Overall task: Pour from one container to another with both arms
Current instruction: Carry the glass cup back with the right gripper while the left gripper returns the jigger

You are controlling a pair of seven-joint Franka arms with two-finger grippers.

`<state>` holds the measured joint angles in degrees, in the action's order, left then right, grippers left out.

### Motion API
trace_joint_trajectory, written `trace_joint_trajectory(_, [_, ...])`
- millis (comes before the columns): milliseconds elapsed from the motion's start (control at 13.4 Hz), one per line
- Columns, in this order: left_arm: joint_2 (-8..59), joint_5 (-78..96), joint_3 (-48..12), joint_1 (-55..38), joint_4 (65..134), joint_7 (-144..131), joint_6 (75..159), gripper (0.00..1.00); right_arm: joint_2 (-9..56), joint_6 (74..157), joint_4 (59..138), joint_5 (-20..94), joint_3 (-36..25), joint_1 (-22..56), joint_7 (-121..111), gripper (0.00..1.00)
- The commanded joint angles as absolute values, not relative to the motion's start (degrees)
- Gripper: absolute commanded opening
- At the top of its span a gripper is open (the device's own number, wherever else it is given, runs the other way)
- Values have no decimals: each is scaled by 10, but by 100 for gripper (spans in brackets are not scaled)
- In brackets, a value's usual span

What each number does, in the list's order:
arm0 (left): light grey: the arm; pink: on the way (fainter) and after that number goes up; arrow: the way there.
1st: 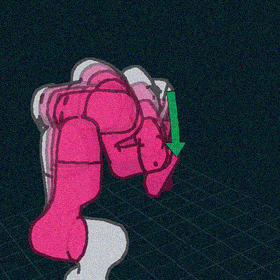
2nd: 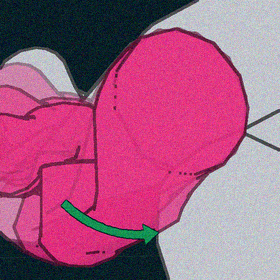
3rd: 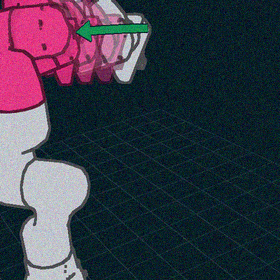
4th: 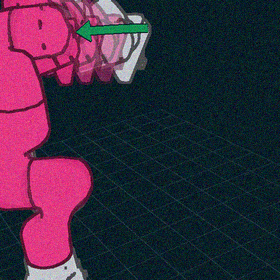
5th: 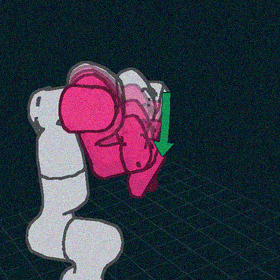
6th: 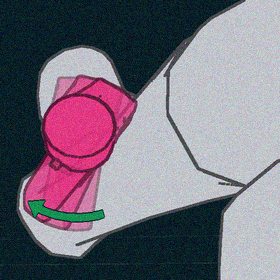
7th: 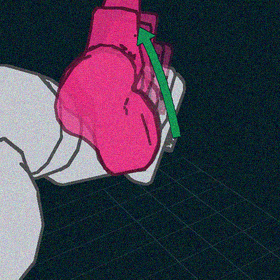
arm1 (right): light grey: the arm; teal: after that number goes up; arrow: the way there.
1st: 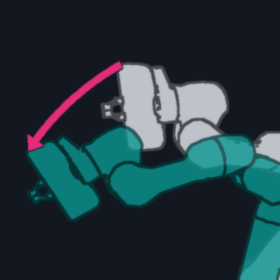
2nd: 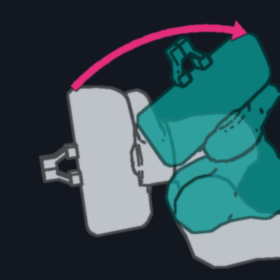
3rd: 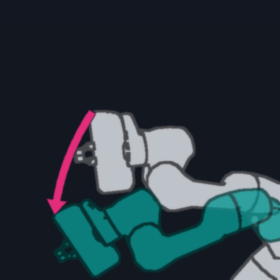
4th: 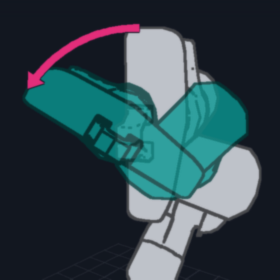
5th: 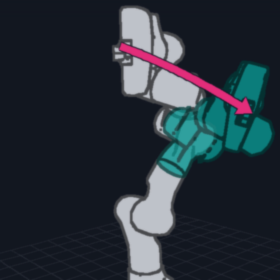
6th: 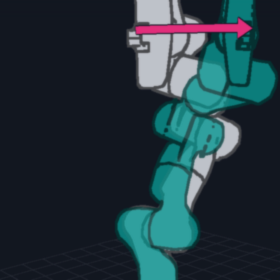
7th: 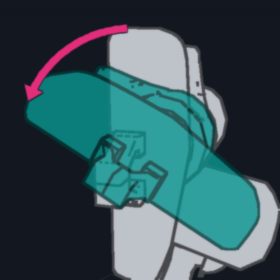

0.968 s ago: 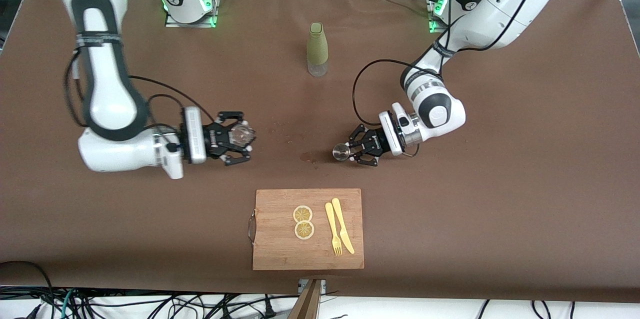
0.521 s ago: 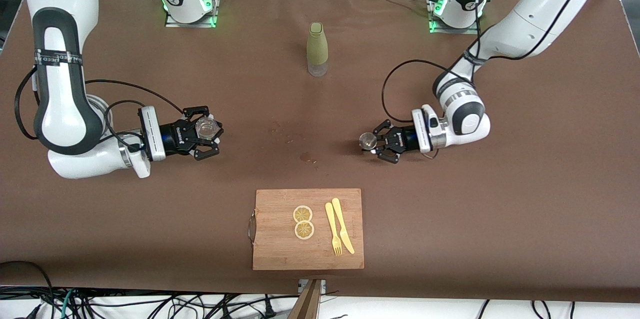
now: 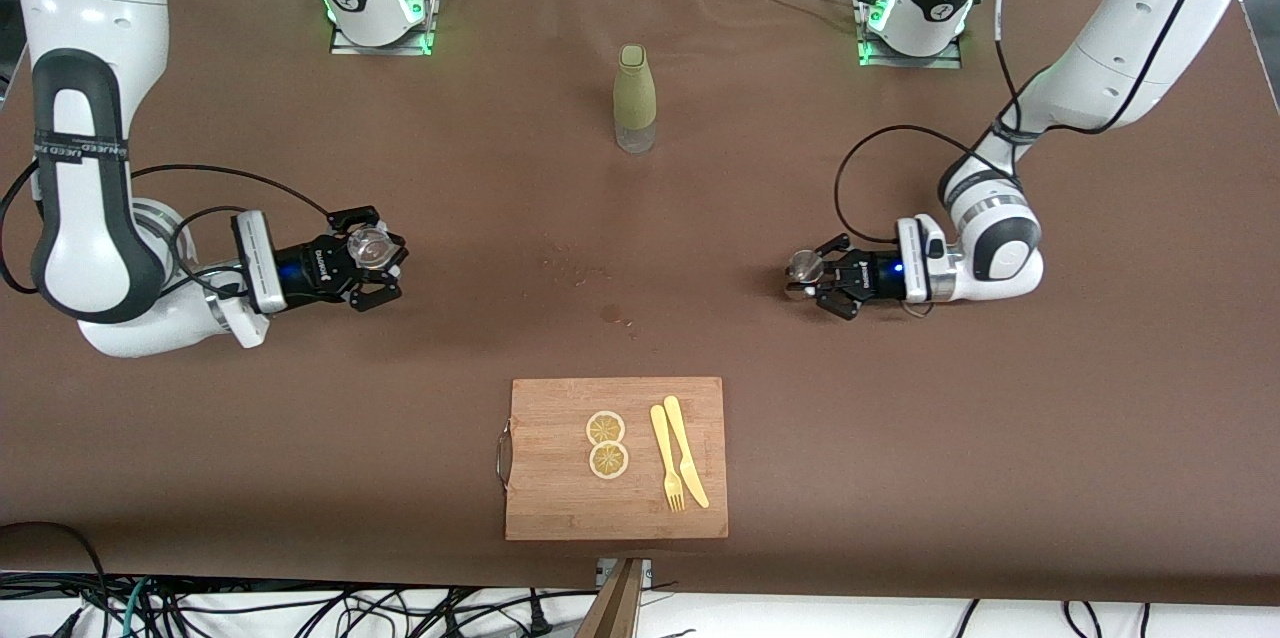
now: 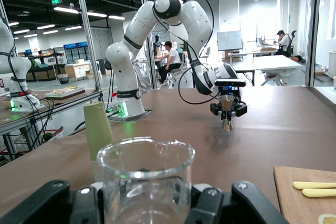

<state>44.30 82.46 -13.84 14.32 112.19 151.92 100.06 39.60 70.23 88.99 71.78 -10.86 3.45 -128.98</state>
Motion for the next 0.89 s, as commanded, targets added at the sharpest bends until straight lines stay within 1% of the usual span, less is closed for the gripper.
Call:
trace_joint_trajectory(0, [449,768,-118,175,1120,1533,940,0,392,690,889,713,-101,26,-1300,0])
trace_joint_trajectory(223, [466,717,-94,197,1096,1531,892,0,420,675,889,698,-101,-1,-1345,0])
trace_joint_trajectory(521, [480,680,-68,210,1079,1534,867,0,482,624,889,693,-102,-39,-1430,0])
trace_joint_trajectory(819, [503,642,-35,213,1048,1538,827,0,550,626,889,615,-102,-96,-1514,0])
